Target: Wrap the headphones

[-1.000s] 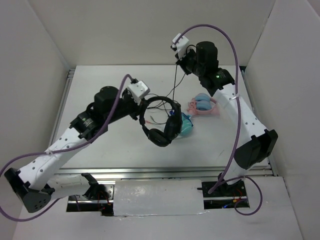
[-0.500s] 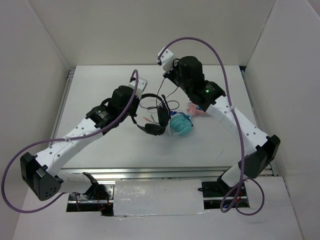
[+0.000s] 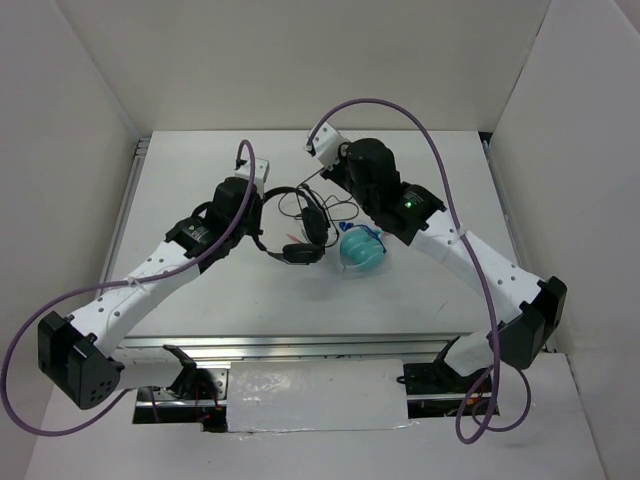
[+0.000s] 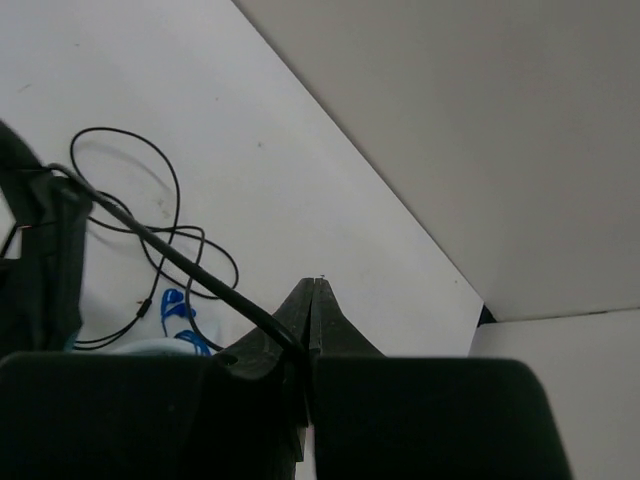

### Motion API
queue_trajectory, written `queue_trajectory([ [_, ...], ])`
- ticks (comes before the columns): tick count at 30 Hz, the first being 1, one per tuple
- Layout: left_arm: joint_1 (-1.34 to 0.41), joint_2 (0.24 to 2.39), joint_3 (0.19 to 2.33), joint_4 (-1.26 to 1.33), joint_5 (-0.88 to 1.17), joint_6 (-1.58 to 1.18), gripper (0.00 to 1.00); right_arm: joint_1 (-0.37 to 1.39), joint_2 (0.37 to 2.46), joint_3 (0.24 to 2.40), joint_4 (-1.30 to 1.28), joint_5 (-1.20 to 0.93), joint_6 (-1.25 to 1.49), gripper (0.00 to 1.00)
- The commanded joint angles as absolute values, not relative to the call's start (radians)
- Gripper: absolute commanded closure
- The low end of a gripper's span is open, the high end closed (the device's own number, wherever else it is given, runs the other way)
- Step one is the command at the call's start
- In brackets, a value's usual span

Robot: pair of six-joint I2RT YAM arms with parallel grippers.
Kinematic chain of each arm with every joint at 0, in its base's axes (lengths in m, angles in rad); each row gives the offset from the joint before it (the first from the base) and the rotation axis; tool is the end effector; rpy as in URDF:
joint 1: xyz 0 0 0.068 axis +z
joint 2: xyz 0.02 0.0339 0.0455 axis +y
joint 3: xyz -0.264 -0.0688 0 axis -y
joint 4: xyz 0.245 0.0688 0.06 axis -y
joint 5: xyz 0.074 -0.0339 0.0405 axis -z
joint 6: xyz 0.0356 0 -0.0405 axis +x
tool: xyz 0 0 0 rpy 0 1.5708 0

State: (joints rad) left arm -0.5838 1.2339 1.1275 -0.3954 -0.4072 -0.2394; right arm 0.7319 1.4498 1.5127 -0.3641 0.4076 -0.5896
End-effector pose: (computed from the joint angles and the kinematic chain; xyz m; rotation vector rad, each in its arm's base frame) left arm 0.2383 -0.1405 0.3450 0.1026 2.0270 -0.0959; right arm 0.2555 0.2105 0.4192 -0.9056 1.6201 -0.2822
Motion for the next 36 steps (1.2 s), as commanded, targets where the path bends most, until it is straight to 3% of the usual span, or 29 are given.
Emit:
queue_trajectory([
  [1, -0.561, 1.272, 1.141, -0.423, -0.451, -0.282, 1.0, 0.768, 1.345, 1.511, -0.233, 0.456, -0.581, 1.0],
  [12, -0.545, 1.433, 1.255, -0.503, -0.543, -0.351, 1.0, 0.925, 1.435, 1.577, -0.34, 0.4, -0.554, 1.0],
  [17, -0.538, 1.453, 1.301, -0.518, -0.569, -0.376, 1.0, 0.956, 1.546, 1.638, -0.36, 0.501, -0.548, 1.0],
  [24, -0.431, 1.439, 1.342, -0.535, -0.558, -0.469, 1.0, 0.942, 1.643, 1.842, -0.587, 0.514, -0.292, 1.0],
  [29, -0.35, 1.431, 1.394, -0.54, -0.555, -0.563, 1.0, 0.913, 1.6, 1.844, -0.644, 0.233, -0.115, 0.96],
  [32, -0.313, 1.42, 1.446, -0.526, -0.528, -0.595, 1.0, 0.937, 1.557, 1.722, -0.568, 0.058, -0.094, 0.92],
  [36, -0.304, 1.424, 1.514, -0.569, -0.551, -0.623, 1.0, 0.968, 1.537, 1.642, -0.437, 0.005, -0.041, 0.9],
])
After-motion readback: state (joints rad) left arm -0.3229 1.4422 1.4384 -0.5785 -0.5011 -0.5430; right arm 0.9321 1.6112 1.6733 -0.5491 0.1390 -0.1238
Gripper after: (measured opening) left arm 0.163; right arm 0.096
